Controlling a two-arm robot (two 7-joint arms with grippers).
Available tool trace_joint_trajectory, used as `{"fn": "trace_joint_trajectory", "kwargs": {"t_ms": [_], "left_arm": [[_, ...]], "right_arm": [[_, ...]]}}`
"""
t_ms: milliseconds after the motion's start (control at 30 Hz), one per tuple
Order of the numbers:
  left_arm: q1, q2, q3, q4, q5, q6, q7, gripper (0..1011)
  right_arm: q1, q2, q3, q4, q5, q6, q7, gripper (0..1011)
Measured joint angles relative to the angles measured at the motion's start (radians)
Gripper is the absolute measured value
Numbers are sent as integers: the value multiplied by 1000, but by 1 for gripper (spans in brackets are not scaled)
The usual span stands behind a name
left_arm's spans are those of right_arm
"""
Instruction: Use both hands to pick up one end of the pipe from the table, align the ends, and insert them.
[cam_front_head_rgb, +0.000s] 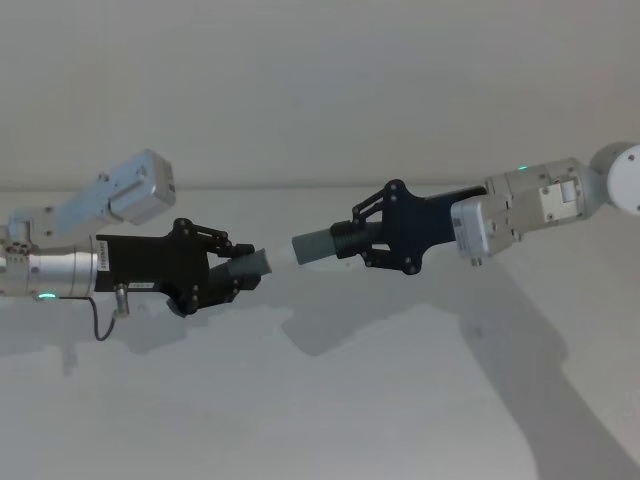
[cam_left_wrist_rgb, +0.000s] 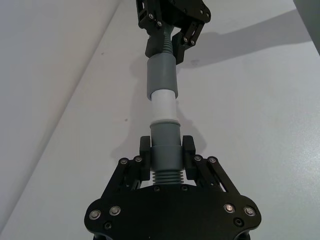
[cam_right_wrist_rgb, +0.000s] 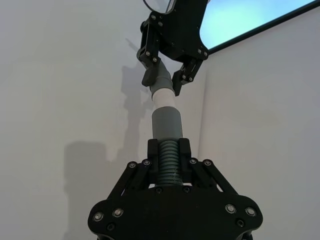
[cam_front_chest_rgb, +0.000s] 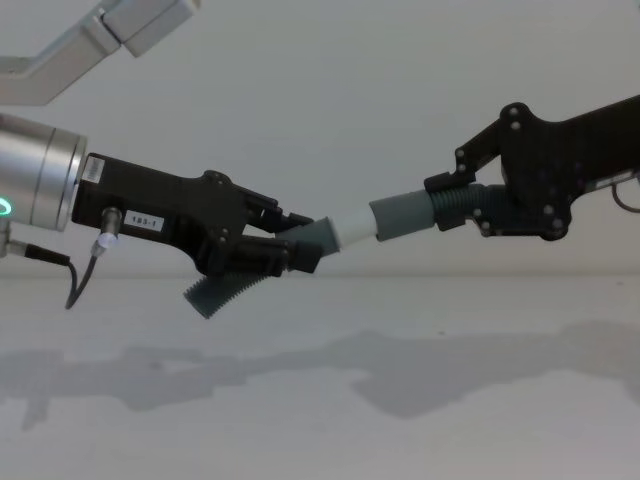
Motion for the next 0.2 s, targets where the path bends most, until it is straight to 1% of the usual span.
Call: {"fn": "trace_joint_trajectory", "kwargs": {"t_ms": [200], "left_arm": [[0,0,0,0,0,0,0,336]], "right_arm": [[0,0,0,-1,1,1,0,217]]}}
